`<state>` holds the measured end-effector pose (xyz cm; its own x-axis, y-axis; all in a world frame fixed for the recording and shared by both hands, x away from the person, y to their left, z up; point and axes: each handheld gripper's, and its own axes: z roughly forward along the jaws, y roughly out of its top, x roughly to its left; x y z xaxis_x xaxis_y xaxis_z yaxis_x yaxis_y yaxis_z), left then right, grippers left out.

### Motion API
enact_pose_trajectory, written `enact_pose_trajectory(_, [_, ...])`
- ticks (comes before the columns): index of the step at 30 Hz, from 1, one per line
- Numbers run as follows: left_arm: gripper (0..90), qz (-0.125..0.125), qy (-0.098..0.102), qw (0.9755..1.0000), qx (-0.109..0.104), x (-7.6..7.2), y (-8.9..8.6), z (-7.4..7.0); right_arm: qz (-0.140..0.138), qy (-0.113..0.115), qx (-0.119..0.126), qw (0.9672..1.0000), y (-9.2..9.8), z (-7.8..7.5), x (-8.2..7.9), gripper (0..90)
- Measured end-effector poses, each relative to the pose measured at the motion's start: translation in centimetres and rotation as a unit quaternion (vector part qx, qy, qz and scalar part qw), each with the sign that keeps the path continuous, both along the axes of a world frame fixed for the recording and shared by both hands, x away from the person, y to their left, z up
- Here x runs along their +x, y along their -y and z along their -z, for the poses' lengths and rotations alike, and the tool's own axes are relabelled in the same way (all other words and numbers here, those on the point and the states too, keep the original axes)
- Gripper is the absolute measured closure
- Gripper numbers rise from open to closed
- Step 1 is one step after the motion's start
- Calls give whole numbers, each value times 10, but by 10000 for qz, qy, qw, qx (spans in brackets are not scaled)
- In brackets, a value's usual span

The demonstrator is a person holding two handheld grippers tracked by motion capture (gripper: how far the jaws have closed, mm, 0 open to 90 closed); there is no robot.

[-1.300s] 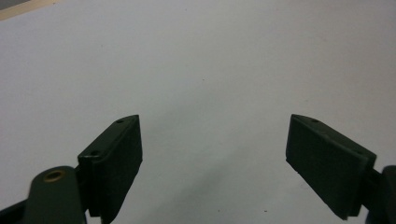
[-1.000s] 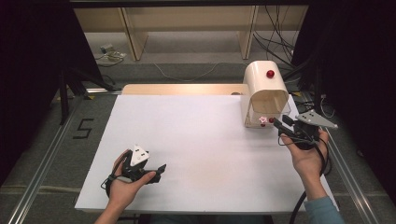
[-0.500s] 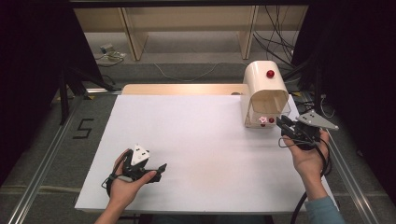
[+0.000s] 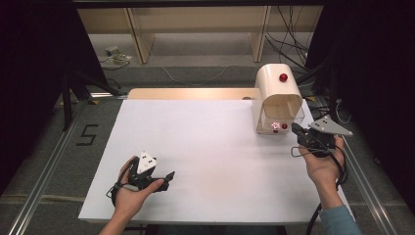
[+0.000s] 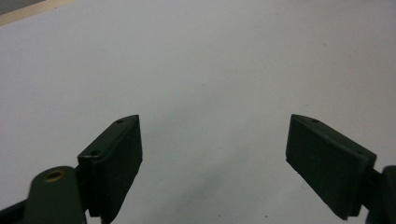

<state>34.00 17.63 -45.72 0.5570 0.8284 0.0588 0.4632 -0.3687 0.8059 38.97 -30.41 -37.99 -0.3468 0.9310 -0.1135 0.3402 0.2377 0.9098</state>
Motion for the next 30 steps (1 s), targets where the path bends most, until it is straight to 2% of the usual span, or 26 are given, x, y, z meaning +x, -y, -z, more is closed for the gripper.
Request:
enact_pose_trajectory(15, [187,5,5,10000,20,0,1,-1,-22,58,-153,9999,-2,2,3,900])
enact_pose_trajectory(22, [186,17,4,10000,17,0,3,-1,26,-7,-128,9999,-1,4,4,900])
enact_pose_trajectory(30, [189,17,-13,10000,-7,1,1,0,25,-80,-220,9997,-1,8,10,900])
